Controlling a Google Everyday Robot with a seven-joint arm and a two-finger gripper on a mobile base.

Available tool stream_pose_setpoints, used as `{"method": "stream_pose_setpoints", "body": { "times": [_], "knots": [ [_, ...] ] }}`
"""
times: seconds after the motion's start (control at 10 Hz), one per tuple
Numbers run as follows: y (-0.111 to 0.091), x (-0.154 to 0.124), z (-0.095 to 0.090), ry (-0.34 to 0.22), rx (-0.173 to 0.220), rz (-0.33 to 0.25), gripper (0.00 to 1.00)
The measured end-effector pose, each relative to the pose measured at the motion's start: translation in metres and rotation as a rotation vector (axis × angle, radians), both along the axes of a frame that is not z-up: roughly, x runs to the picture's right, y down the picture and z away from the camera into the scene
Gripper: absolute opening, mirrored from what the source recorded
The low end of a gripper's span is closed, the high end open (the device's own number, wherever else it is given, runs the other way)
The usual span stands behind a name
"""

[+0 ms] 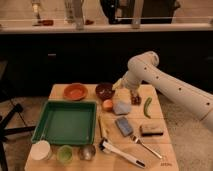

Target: Stack bowls into tray

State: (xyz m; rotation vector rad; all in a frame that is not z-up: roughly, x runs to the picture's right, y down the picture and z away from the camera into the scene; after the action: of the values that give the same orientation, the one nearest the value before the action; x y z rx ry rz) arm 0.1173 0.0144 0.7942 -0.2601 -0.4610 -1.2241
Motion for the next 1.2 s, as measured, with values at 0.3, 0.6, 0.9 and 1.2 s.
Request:
{"method": "stream_pose_setpoints", "body": {
  "times": [0.3,0.6,0.9,1.2],
  "knots": [
    [0.0,0.001,0.0,0.001,0.0,0.001,0.8],
    [0.0,0.002,0.002,-0.009,-0.007,0.016,0.8],
    [0.011,0.004,0.036,-0.046,-0.063,0.037,0.8],
    [0.014,0.001,0.068,-0.084,-0.117,0.039,0.8]
  ]
}}
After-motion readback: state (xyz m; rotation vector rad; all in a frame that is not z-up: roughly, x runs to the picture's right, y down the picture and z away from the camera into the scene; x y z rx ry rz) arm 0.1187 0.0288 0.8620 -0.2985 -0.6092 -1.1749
